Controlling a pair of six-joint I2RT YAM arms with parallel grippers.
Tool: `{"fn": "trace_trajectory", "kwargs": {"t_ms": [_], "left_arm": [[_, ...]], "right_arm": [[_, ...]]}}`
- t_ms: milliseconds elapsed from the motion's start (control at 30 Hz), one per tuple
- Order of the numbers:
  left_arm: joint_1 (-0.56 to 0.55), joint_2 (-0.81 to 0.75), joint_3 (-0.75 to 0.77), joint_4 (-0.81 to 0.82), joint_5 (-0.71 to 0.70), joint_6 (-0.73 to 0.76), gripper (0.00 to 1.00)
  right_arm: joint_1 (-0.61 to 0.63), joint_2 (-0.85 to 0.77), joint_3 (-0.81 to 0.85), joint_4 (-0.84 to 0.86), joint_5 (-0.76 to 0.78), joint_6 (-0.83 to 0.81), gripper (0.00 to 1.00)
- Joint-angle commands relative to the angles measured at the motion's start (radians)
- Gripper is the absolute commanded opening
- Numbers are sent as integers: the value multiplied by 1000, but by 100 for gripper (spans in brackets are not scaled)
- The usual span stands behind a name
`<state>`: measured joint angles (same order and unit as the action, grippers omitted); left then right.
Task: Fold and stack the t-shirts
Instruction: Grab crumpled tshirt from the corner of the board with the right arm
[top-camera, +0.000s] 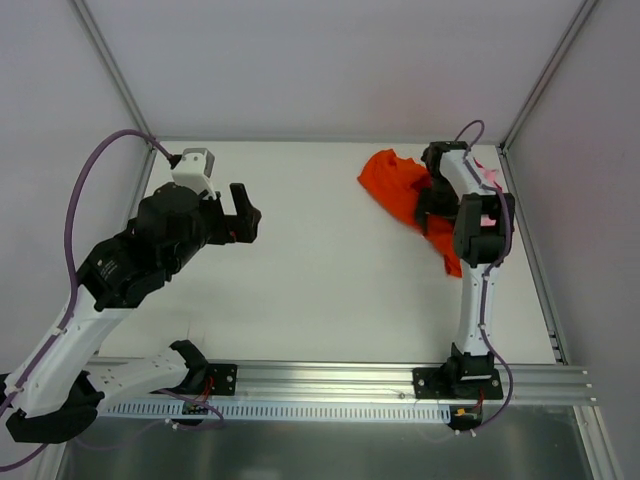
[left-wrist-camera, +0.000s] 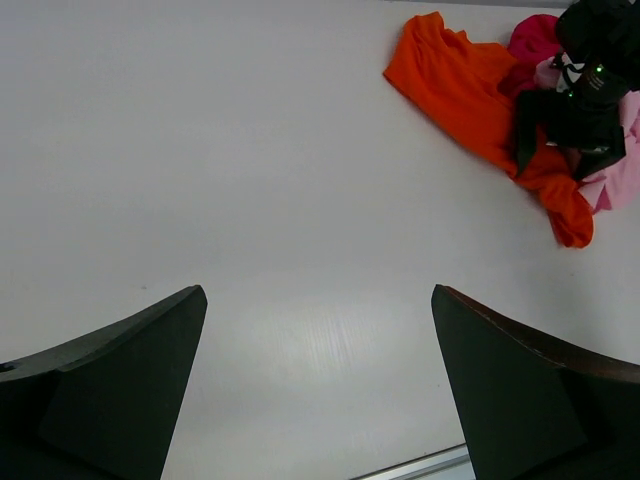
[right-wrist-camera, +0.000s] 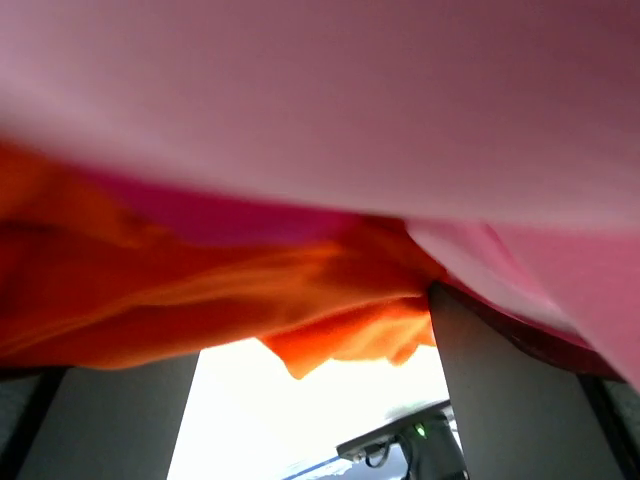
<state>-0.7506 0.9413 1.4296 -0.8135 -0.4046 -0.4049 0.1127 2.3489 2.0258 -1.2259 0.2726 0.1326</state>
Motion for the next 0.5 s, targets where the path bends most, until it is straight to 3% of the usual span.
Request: {"fn": "trace_trajectory", "kwargs": {"t_ms": [0,167,333,400,467], "left_arm": [[10,-15,28,-4,-31,31,99],[10,-32,22,-1,-33,37,99],[10,-47,3,4,-34,40,99],[10,-53,-11,5,-31,38,99],[10,-61,-24,8,-28,37,99]], "right_arm": [[-86,-33,42,-136,209,110,97],[-209,-40,39,-196,313,162,97],[-235,-69,42,-190,378,145,97],[-237,-71,56,-192,373,134,97],[-226,-97,41,-124,260,73,97]]}}
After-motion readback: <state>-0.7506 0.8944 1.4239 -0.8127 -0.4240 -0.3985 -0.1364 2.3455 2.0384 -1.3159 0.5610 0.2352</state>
